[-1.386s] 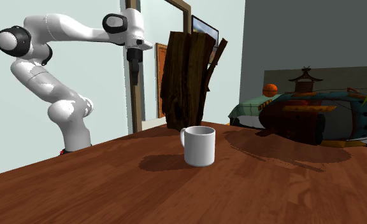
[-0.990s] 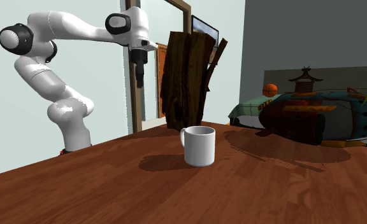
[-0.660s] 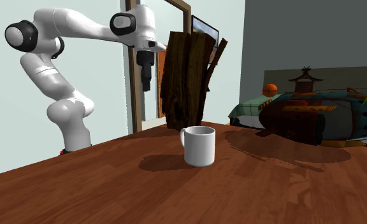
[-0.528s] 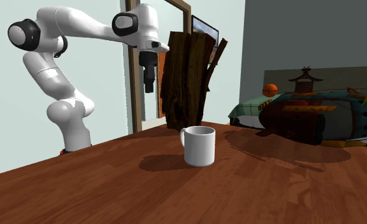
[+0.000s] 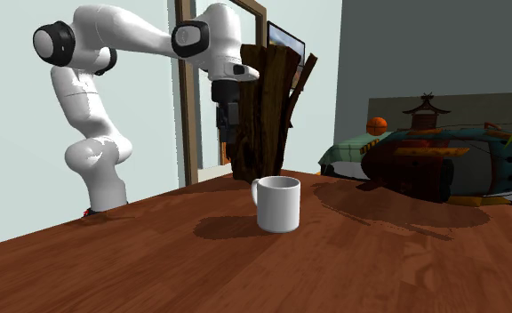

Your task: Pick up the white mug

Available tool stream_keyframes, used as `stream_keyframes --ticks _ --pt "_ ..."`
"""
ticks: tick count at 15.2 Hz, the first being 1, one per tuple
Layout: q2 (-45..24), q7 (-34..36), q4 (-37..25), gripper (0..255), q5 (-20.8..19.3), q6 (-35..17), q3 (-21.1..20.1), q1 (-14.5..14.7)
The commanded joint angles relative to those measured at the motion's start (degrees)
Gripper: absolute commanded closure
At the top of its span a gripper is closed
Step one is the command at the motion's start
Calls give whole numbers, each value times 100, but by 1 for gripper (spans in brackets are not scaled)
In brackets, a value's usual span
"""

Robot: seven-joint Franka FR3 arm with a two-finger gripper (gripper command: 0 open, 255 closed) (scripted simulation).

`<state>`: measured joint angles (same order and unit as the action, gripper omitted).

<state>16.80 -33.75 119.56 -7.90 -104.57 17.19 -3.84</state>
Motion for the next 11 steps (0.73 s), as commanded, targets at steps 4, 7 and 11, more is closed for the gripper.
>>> stream_keyframes --ticks 4,7,11 --pt "-1070 -754 -829 0 392 -223 437 -92" --pt "-1764 -1213 -1411 0 736 -274 630 -204" --pt "-2749 -1797 -2337 0 1264 -206 773 -470"
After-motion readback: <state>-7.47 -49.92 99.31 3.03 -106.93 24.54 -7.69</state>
